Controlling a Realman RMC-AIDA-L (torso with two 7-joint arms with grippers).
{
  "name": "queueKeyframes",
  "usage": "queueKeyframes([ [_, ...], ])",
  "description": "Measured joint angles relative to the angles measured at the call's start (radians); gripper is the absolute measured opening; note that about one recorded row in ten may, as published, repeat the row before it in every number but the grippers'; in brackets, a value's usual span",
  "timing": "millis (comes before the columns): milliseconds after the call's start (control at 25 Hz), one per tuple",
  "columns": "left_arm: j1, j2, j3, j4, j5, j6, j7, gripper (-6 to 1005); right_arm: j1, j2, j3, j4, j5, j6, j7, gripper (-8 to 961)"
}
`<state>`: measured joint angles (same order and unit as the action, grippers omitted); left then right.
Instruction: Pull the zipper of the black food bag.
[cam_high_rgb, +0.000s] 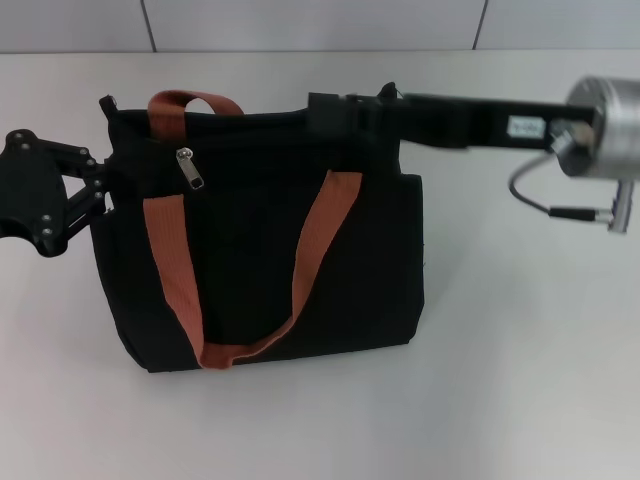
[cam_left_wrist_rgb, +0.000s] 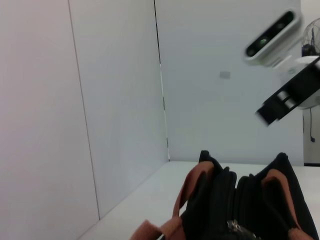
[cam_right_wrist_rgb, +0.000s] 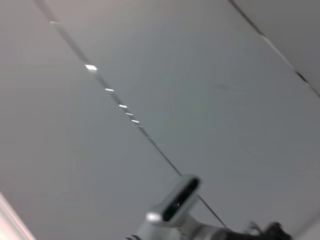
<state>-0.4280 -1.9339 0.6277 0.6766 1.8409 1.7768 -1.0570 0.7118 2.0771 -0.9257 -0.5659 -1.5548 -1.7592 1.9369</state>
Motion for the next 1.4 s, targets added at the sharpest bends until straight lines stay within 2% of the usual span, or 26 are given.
queueKeyframes([
  [240, 0.005, -0.008, 0.0, 0.0, -0.016, 0.006, 0.009, 34, 0.123, -0.021, -0.001, -0.017, -0.15, 0.083, 0.249, 817],
  [280, 0.004, -0.009, 0.0, 0.0, -0.016, 0.006, 0.009, 34, 0.16, -0.022, -0.001, -0.019, -0.191, 0.093, 0.291, 816],
  [560, -0.01, -0.012, 0.0, -0.003, -0.023, 0.012, -0.022, 36, 0.24, -0.019, -0.006, -0.023, -0.278, 0.109, 0.357, 813],
  [760, -0.021, -0.013, 0.0, -0.002, -0.037, 0.018, -0.06, 37, 0.259, -0.016, -0.03, -0.038, -0.295, 0.123, 0.393, 674],
  [1320, -0.038, -0.013, 0.0, -0.001, -0.045, 0.051, -0.115, 40, 0.263, -0.002, -0.152, -0.108, -0.299, 0.215, 0.43, 477],
  [1400, -0.043, -0.013, 0.0, 0.0, -0.048, 0.053, -0.127, 41, 0.265, -0.002, -0.174, -0.115, -0.3, 0.233, 0.43, 473],
])
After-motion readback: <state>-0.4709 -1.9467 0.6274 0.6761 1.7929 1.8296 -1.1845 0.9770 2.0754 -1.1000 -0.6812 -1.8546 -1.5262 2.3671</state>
